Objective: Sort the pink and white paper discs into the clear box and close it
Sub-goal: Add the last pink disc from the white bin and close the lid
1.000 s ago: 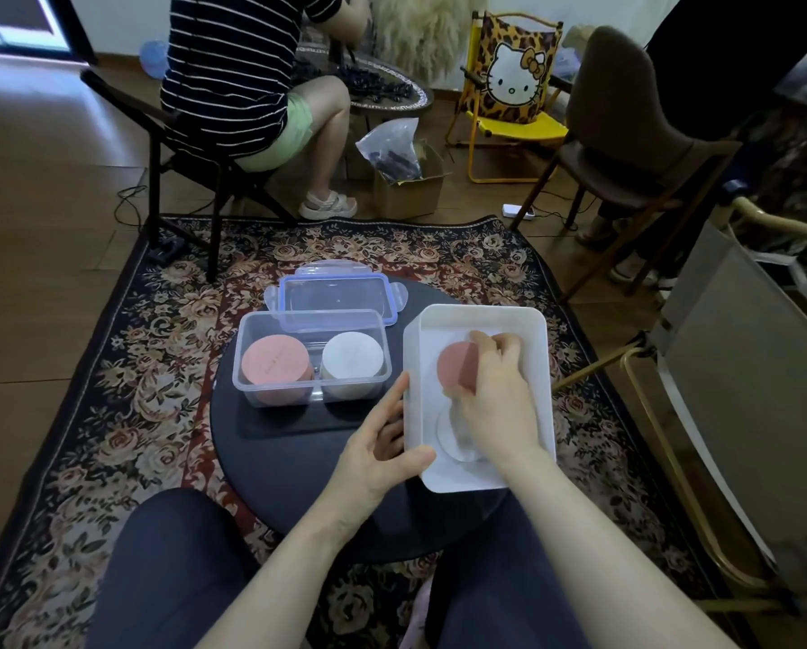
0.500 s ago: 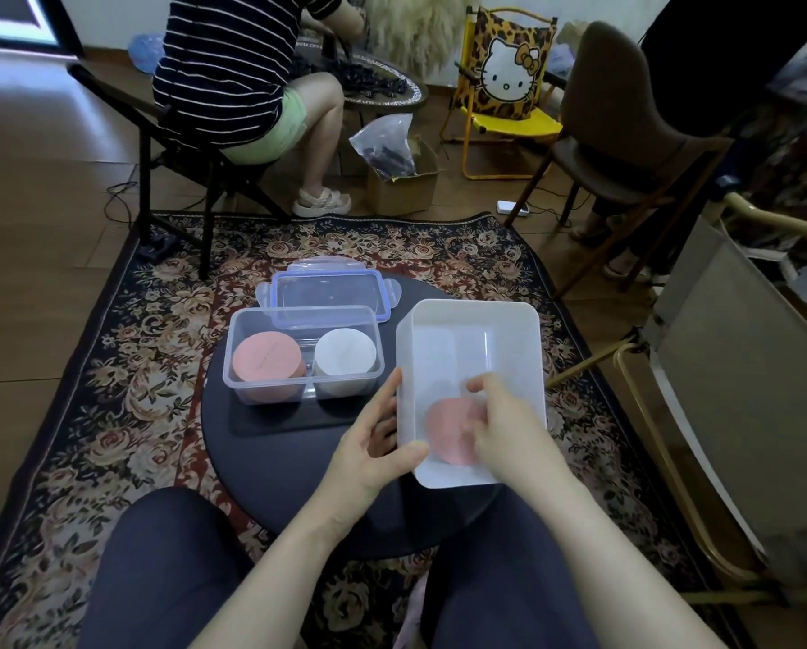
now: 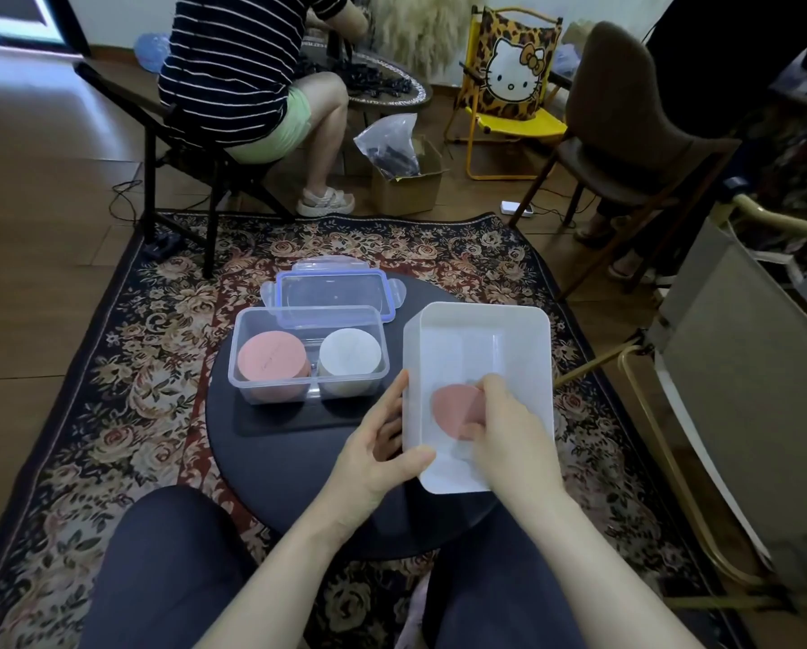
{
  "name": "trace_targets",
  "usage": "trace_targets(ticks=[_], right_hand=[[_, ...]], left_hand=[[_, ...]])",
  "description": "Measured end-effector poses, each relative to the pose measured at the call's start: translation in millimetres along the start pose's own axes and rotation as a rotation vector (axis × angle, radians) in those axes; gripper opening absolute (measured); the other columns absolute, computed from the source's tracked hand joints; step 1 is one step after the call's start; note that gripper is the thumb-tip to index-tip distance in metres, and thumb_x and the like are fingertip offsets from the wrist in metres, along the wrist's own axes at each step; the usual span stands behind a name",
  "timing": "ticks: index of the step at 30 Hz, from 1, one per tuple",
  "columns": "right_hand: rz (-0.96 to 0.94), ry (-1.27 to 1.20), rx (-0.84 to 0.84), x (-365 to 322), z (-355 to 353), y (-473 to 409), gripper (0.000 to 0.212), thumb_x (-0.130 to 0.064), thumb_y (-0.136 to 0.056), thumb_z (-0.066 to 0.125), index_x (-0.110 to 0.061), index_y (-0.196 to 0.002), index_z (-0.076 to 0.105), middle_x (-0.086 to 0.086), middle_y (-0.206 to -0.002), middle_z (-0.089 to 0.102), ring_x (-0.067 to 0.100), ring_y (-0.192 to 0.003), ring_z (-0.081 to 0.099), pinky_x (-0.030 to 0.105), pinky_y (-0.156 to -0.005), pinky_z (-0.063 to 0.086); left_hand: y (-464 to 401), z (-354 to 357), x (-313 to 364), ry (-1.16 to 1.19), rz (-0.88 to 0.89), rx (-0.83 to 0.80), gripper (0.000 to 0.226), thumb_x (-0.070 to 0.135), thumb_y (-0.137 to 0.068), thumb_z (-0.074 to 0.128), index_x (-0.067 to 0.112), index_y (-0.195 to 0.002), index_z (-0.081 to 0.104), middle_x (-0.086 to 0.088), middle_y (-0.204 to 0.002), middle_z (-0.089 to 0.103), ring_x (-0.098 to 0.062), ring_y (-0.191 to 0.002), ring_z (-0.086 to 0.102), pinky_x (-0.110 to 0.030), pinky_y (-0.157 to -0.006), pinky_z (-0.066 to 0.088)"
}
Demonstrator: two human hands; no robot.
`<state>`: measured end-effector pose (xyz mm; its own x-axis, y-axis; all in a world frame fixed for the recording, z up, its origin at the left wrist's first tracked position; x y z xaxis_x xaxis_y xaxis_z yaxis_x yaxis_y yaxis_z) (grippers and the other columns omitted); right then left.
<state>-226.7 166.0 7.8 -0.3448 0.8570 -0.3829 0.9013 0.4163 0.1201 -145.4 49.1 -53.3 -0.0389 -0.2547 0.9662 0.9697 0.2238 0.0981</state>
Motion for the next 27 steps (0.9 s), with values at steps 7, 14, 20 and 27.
trace_targets(ticks=[7, 14, 20, 27], right_hand=[[0.101, -0.328, 0.296, 26, -53, 55, 0.010, -0.026, -0.088, 0.062, -0.025, -0.087, 0.052, -0.004, -0.071, 0.061, 0.024, -0.071, 0.059, 0.041, -0.064, 0.047], [0.139, -0.637, 0.199, 41, -12, 66, 0.013, -0.026, -0.090, 0.061, -0.035, -0.085, 0.052, -0.012, -0.082, 0.072, 0.015, -0.072, 0.068, 0.053, -0.067, 0.054], [0.084, -0.623, 0.289, 38, -20, 37, 0.014, -0.047, -0.084, 0.057, -0.034, -0.089, 0.054, -0.008, -0.080, 0.070, 0.019, -0.079, 0.068, 0.053, -0.071, 0.053], [0.107, -0.574, 0.269, 39, -22, -6, 0.012, -0.043, -0.083, 0.059, -0.034, -0.085, 0.050, -0.021, -0.077, 0.069, 0.023, -0.076, 0.070, 0.052, -0.071, 0.054]], left_hand=[[-3, 4, 7, 0.019, -0.017, 0.013, 0.087, 0.038, -0.061, 0.075, 0.040, -0.139, 0.037, 0.011, -0.130, 0.059, -0.002, -0.116, 0.059, -0.013, -0.088, 0.045], [-13, 17, 5, 0.044, -0.081, 0.057, 0.087, 0.042, -0.061, 0.076, 0.029, -0.141, 0.042, 0.019, -0.119, 0.066, 0.002, -0.113, 0.060, -0.010, -0.084, 0.046], [-9, -6, 39, -0.278, 0.050, 0.221, 0.038, 0.042, -0.082, 0.071, 0.029, -0.117, 0.068, 0.015, -0.113, 0.069, 0.000, -0.106, 0.063, -0.024, -0.094, 0.048], [48, -87, 111, -1.217, 0.569, 0.764, 0.023, 0.026, -0.086, 0.062, 0.019, -0.106, 0.073, -0.004, -0.117, 0.066, -0.026, -0.114, 0.057, -0.047, -0.095, 0.042]])
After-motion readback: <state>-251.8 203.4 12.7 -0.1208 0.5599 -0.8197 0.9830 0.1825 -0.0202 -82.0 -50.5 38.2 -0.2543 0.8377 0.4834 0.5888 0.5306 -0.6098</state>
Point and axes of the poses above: each hand's wrist, its own y-axis away from the middle knuckle, its own z-axis out of the palm, x = y × z, the point moved 10 cm from there along -y, towards the middle knuckle
